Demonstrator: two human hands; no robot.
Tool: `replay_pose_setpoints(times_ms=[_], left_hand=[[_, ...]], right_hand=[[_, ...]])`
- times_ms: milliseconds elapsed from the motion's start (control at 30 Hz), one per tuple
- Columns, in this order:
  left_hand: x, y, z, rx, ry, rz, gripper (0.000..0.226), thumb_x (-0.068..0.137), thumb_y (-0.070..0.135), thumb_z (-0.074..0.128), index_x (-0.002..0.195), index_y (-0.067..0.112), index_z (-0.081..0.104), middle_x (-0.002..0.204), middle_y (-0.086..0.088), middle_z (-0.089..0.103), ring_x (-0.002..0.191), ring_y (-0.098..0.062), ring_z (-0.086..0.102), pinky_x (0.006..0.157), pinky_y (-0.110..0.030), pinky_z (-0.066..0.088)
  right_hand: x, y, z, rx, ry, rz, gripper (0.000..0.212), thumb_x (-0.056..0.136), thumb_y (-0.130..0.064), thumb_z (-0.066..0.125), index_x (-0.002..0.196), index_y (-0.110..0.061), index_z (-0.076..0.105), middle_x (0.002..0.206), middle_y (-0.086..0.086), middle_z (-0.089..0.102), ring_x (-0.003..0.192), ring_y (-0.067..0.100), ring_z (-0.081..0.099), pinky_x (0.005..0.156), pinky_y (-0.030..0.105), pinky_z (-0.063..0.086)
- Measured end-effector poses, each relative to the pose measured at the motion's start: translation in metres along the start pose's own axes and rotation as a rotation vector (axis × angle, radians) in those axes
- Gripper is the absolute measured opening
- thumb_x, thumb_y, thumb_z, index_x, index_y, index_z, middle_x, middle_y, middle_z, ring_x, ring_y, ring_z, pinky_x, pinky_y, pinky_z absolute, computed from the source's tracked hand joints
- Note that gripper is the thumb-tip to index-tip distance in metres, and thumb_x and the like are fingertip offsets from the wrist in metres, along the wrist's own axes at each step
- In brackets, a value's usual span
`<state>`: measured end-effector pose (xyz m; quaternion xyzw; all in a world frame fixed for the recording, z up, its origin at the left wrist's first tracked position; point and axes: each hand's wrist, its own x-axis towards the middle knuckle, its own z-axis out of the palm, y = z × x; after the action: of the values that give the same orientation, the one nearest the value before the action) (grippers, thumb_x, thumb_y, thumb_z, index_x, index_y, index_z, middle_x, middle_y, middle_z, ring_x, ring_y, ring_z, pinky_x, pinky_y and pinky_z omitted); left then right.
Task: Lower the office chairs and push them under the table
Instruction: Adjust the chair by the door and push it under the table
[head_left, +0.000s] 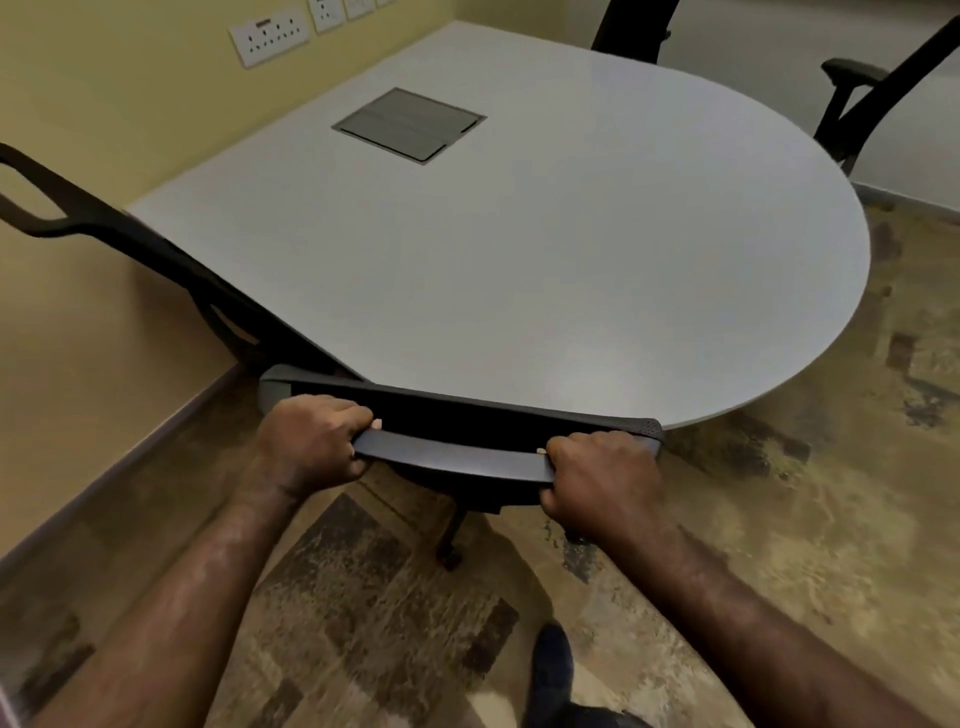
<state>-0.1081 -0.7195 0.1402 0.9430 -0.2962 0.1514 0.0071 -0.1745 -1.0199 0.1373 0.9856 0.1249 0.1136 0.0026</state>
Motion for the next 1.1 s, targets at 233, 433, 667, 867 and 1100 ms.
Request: replay_pose_setpoints(times_ms=[233, 433, 667, 867, 1100], left_hand=[[-0.013, -0.006, 0.003, -0.036, 0.016, 0.081, 0.017, 0.072, 0.031, 0.057, 0.062, 0.018, 0.063, 0.059, 0.0, 0.062, 0.054, -0.026, 0.063, 0.045, -0.028, 0.046], [-0.028, -0.007, -0.005, -0.089, 0.043, 0.203, 0.017, 0.071, 0.03, 0.053, 0.06, 0.018, 0.06, 0.057, -0.001, 0.061, 0.052, -0.026, 0.062, 0.045, -0.028, 0.043], [-0.028, -0.009, -0.005, -0.113, -0.017, 0.225, 0.023, 0.053, 0.026, 0.078, 0.059, 0.017, 0.058, 0.055, -0.002, 0.059, 0.048, -0.027, 0.059, 0.043, -0.028, 0.041], [-0.009, -0.009, -0.001, -0.097, -0.026, 0.205, 0.025, 0.053, 0.026, 0.079, 0.058, 0.016, 0.056, 0.054, -0.002, 0.058, 0.046, -0.027, 0.057, 0.042, -0.025, 0.037], [0.014, -0.005, 0.005, -0.081, -0.027, 0.153, 0.028, 0.048, 0.026, 0.083, 0.06, 0.014, 0.061, 0.054, -0.003, 0.059, 0.047, -0.028, 0.057, 0.043, -0.025, 0.036]], right_hand=[[-0.016, -0.018, 0.004, 0.005, -0.047, 0.066, 0.034, 0.042, -0.035, 0.082, 0.05, -0.02, 0.053, 0.043, -0.001, 0.049, 0.037, 0.022, 0.047, 0.043, 0.026, 0.031], [-0.043, -0.045, -0.003, -0.046, -0.074, 0.192, 0.032, 0.044, -0.031, 0.084, 0.052, -0.02, 0.055, 0.045, 0.0, 0.05, 0.038, 0.025, 0.047, 0.045, 0.025, 0.031], [-0.056, -0.055, -0.007, -0.104, -0.063, 0.241, 0.033, 0.048, -0.029, 0.084, 0.053, -0.019, 0.054, 0.044, 0.0, 0.049, 0.036, 0.024, 0.044, 0.047, 0.024, 0.027], [-0.041, -0.041, -0.007, -0.127, -0.065, 0.254, 0.031, 0.049, -0.027, 0.082, 0.054, -0.019, 0.052, 0.046, 0.002, 0.051, 0.038, 0.026, 0.048, 0.046, 0.025, 0.029], [-0.019, -0.017, -0.008, -0.122, -0.082, 0.225, 0.03, 0.047, -0.027, 0.083, 0.055, -0.017, 0.055, 0.047, 0.003, 0.053, 0.038, 0.026, 0.05, 0.046, 0.025, 0.032]])
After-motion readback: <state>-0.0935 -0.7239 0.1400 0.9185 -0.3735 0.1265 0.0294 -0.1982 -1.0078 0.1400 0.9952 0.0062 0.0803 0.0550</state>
